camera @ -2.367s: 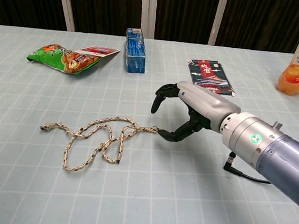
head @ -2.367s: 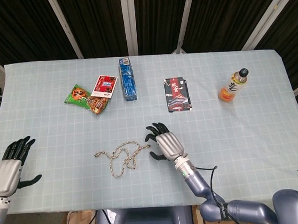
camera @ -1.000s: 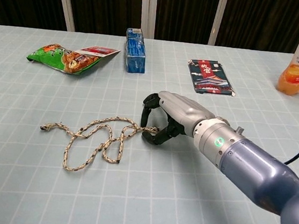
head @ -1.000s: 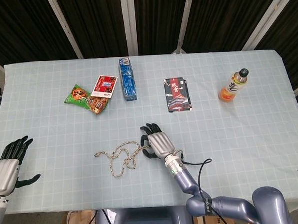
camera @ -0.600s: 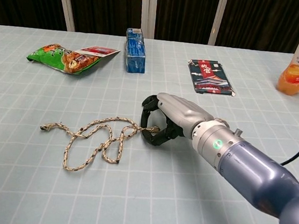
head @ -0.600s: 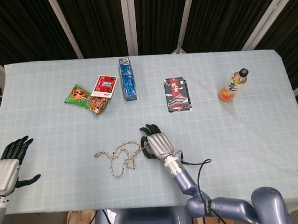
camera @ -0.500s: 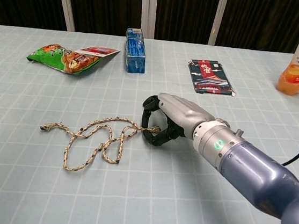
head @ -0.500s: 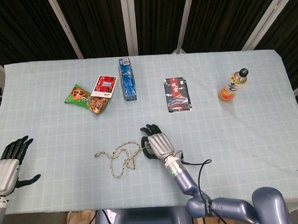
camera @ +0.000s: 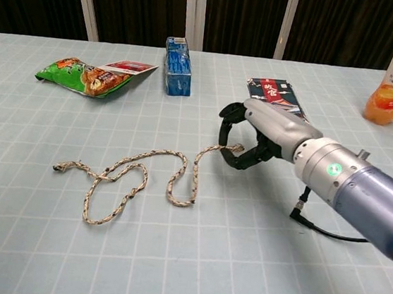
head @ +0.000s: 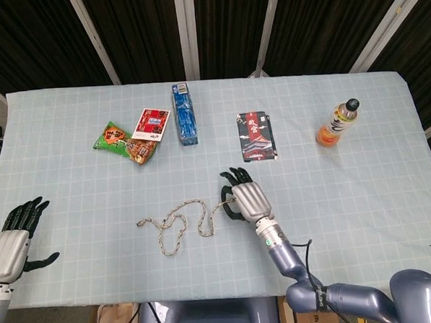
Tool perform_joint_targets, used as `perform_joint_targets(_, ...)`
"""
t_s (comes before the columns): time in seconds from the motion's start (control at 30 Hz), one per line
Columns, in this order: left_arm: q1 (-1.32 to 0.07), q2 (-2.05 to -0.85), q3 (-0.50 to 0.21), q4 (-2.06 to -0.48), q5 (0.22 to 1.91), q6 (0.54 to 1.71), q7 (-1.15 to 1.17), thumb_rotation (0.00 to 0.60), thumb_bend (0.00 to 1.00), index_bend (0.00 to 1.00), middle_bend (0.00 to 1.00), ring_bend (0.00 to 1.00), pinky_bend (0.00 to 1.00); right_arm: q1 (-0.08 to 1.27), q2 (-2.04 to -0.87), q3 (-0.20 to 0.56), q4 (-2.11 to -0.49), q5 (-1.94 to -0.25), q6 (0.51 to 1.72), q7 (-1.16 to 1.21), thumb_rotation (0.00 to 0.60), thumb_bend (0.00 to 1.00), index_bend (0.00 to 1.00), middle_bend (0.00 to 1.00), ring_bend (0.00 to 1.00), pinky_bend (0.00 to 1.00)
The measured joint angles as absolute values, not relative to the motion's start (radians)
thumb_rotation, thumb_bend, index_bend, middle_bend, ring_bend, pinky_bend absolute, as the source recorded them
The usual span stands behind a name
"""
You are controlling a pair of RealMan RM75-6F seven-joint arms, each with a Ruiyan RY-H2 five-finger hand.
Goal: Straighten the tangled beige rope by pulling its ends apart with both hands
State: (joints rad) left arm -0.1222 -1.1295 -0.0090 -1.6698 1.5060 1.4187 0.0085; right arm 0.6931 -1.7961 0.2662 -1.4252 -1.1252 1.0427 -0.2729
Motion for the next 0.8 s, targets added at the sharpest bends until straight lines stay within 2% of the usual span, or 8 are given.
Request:
perform_joint_targets(0.33,-0.13,-1.137,-0.008,-1.693,1.497,1.399,0.042,0.6,0.02,0.06,0.0,0.0,0.0,0.596,-1.636,0.216,-1.545,-1.169,1.11,-0.227,0.6,0.5,0.59,0.18,0.0,0.0)
perform_joint_targets(0.47,-0.143,-1.134,-0.009,-1.713,1.494,1.378,0.063,0.6,0.09,0.14,0.0,0.0,0.0,0.562,-1.588,0.19,-1.57,-1.19,1.126,-0.19,0.6,0.5,0.59,0.18,0.0,0.0)
perform_joint_targets(0.6,-0.171,-1.135,-0.021,-1.728,1.495,1.353,0.118,0.6,0.16,0.27,0.06,0.0,0.0,0.542,-1.559,0.181,-1.59,-1.201,1.135,-0.16,0.6,0.5,0.59,0.18,0.0,0.0)
perform_joint_targets(0.8,-0.241,-1.166,-0.07,-1.774,1.444,1.281,0.211,0.6,0.2,0.36,0.13,0.01,0.0,0.529,-1.541,0.177,-1.613,-1.213,1.14,-0.137,0.6,0.5,0.59,0.18,0.0,0.0)
